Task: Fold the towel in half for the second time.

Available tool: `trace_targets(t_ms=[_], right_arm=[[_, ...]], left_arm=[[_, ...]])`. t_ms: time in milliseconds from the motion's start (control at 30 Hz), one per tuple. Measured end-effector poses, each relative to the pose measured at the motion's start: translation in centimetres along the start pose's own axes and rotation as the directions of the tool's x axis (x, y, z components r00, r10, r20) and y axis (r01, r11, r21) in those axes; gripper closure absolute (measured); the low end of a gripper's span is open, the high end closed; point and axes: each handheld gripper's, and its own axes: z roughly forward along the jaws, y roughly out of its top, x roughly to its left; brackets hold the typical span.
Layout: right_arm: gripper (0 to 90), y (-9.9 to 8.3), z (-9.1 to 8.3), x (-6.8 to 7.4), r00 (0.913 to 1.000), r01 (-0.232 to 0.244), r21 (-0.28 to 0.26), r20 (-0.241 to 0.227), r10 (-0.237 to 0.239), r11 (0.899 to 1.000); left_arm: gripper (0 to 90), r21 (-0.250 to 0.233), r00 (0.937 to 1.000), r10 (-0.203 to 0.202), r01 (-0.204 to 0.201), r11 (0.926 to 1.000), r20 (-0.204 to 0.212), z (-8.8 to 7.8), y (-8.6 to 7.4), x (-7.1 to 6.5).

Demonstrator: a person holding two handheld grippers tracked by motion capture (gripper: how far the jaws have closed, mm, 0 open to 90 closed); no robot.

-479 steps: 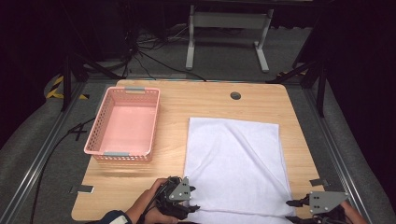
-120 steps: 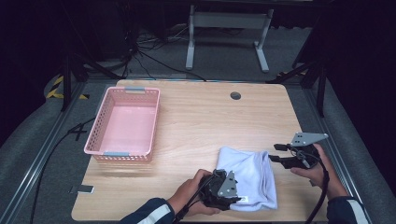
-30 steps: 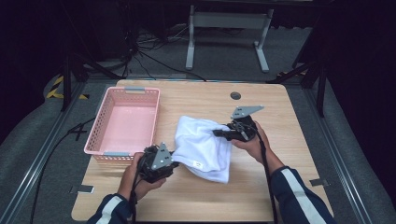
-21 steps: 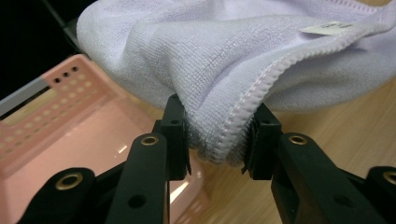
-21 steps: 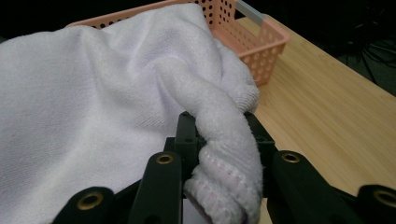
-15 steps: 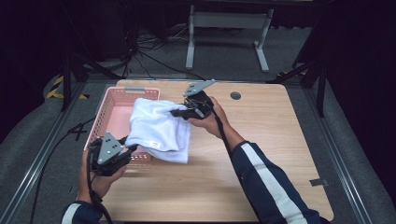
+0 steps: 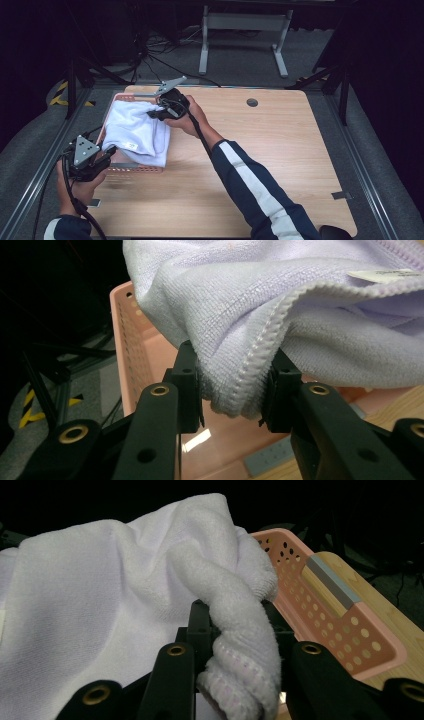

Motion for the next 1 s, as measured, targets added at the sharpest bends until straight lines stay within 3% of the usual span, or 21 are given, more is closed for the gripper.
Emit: trace_targets(t_ms=[67, 167, 300, 367, 433, 500, 567, 633, 667, 733, 800, 833, 867, 933, 1000], right_arm=[[72.7, 0.4, 0.7, -0.1, 1.0, 0.001, -0.006, -0.004, -0.001, 1.0], [72.6, 0.9, 1.6, -0.4, 1.0, -0.007, -0.006, -0.005, 0.007, 1.0], [72.5, 0.7, 3.3, -0.7, 0.9996, -0.027, -0.001, -0.012, 0.027, 1.0], [72.4, 0.3, 4.1, -0.8, 0.9992, -0.039, 0.014, -0.013, 0.039, 0.999], [72.3, -0.2, 4.9, -0.9, 0.9988, -0.047, 0.024, -0.014, 0.048, 0.999], [71.8, -0.6, 5.4, -1.1, 0.9987, -0.05, 0.044, -0.011, 0.051, 0.998], [70.2, -1.2, 6.0, -1.4, 0.998, -0.063, 0.066, -0.005, 0.064, 0.996], [61.8, -1.6, 6.4, -1.5, 0.9976, -0.07, 0.092, 0.009, 0.069, 0.993], [59.5, -1.8, 6.6, -1.5, 0.9973, -0.073, 0.109, 0.011, 0.072, 0.991], [52.0, -2.1, 6.8, -1.2, 0.9989, -0.034, 0.165, 0.038, 0.029, 0.986], [46.6, -2.2, 6.7, -1.1, 0.9989, -0.029, 0.172, 0.042, 0.022, 0.985], [43.2, -2.3, 6.6, -1.0, 0.9987, -0.021, 0.178, 0.049, 0.012, 0.984], [38.4, -2.3, 5.8, -0.8, 0.9984, -0.034, 0.146, 0.049, 0.027, 0.989], [35.6, -2.2, 5.4, -0.8, 0.9985, -0.028, 0.146, 0.05, 0.021, 0.989], [32.7, -2.3, 3.9, -0.2, 0.9988, 0.003, 0.141, 0.048, -0.01, 0.99]], left_arm=[[66.5, -0.003, 0.9998, -0.019, 0.018, 0.9998, -0.013, 0.2, -0.2, 0.4], [66.4, 0.014, 0.9991, -0.014, 0.015, 0.9998, -0.039, 0.5, -0.4, 0.9], [66.1, 0.034, 0.9983, -0.038, 0.039, 0.9986, -0.044, 1.4, -1.2, 1.7], [65.9, 0.057, 0.9987, -0.022, 0.025, 0.9981, -0.045, 1.8, -1.6, 1.8], [65.6, 0.07, 0.9987, -0.033, 0.036, 0.9969, -0.038, 2.3, -1.8, 1.9], [64.4, 0.106, 0.9993, -0.012, 0.015, 0.9943, -0.035, 2.8, -2.0, 1.7], [59.8, 0.112, 0.9991, -0.037, 0.039, 0.993, -0.019, 3.3, -2.2, 1.5], [48.0, 0.143, 0.999, -0.023, 0.028, 0.9893, -0.039, 3.5, -2.2, 1.4], [42.6, 0.14, 0.9989, -0.039, 0.042, 0.9893, -0.025, 3.3, -2.2, 1.3], [30.8, 0.114, 0.9981, -0.061, 0.062, 0.9916, -0.011, 2.7, -2.0, 1.3], [25.4, 0.091, 0.9979, -0.065, 0.065, 0.9938, 0.001, 2.4, -1.9, 1.2], [25.4, 0.055, 0.9979, -0.062, 0.061, 0.9966, 0.02, 1.7, -1.5, 0.9], [20.9, 0.014, 0.9967, -0.064, 0.063, 0.9979, 0.049, 1.1, -1.1, 0.3], [20.4, -0.003, 0.996, -0.056, 0.056, 0.9984, 0.069, 0.7, -0.8, -0.2], [19.3, -0.037, 0.9915, -0.013, 0.018, 0.9992, 0.129, 0.0, 0.2, -2.0]])
